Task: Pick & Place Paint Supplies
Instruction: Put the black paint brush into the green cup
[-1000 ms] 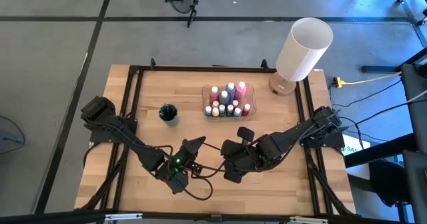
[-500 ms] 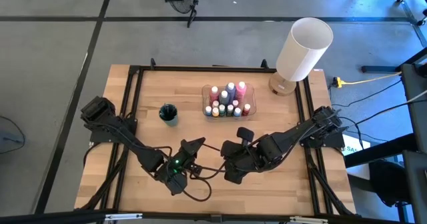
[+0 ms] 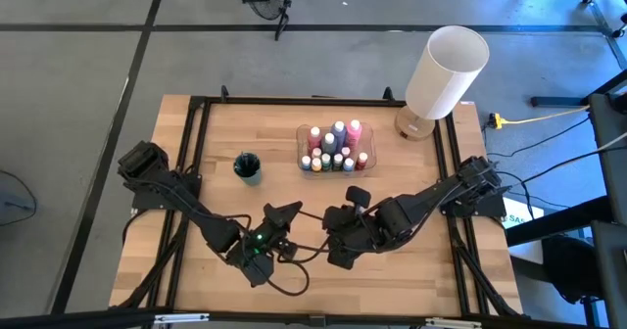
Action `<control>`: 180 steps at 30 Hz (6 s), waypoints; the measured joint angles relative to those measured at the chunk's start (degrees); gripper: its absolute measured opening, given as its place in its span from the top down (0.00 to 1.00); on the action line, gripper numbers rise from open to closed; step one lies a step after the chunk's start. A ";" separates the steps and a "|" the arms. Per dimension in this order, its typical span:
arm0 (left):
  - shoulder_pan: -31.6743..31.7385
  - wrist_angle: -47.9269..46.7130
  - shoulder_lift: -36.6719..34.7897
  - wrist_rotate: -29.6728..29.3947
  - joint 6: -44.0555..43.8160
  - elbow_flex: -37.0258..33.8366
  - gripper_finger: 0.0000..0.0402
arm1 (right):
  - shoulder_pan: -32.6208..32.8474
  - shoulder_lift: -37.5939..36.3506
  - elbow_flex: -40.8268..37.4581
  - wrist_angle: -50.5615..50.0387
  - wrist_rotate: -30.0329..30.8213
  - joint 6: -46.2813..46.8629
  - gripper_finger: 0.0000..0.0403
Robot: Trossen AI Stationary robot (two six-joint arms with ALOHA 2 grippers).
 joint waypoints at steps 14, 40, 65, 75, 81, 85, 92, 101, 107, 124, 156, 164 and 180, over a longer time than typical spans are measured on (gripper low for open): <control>0.11 -3.70 -2.10 -3.52 -7.59 -0.15 0.99 | 3.11 -2.50 4.90 -9.46 -1.31 6.08 0.52; 1.10 45.48 -23.54 48.58 -40.03 -27.20 0.99 | 9.62 -2.54 6.34 6.23 0.60 -5.88 0.54; 3.65 79.08 -2.31 68.06 -40.82 -26.41 0.99 | 7.90 -2.51 6.32 20.36 9.75 -26.35 0.21; 4.34 79.09 1.20 68.63 -38.84 -22.00 0.99 | 7.64 -1.19 6.32 27.71 9.02 -32.75 0.21; 5.29 78.75 1.20 69.22 -40.20 -21.97 0.99 | 7.20 0.85 6.25 32.93 7.65 -37.47 0.21; 5.44 78.75 1.20 69.26 -40.27 -21.97 0.99 | 6.96 1.03 6.25 35.27 7.80 -39.44 0.21; 5.44 78.07 1.20 69.31 -39.79 -21.97 0.99 | 6.82 1.03 6.25 36.53 8.78 -40.52 0.32; 5.44 77.67 1.20 69.29 -39.68 -21.97 0.99 | 5.65 1.03 6.25 35.41 6.86 -40.52 0.73; 5.38 77.50 1.20 69.33 -38.96 -21.99 0.99 | 5.05 1.03 6.27 34.11 2.13 -39.89 0.95; 5.43 76.53 1.18 69.03 -39.78 -21.99 0.79 | 5.24 1.03 6.27 30.77 5.30 -36.46 0.96; 4.78 74.59 1.14 61.51 -36.97 -21.99 0.73 | 5.01 1.03 6.27 20.76 6.23 -24.36 0.96; 2.77 62.71 -2.49 53.87 -40.76 -22.01 0.72 | 4.97 1.03 6.27 13.52 8.97 -17.82 0.96; 2.45 58.42 -9.05 49.12 -37.72 -20.57 0.67 | 3.59 1.03 6.27 11.43 9.45 -14.12 0.96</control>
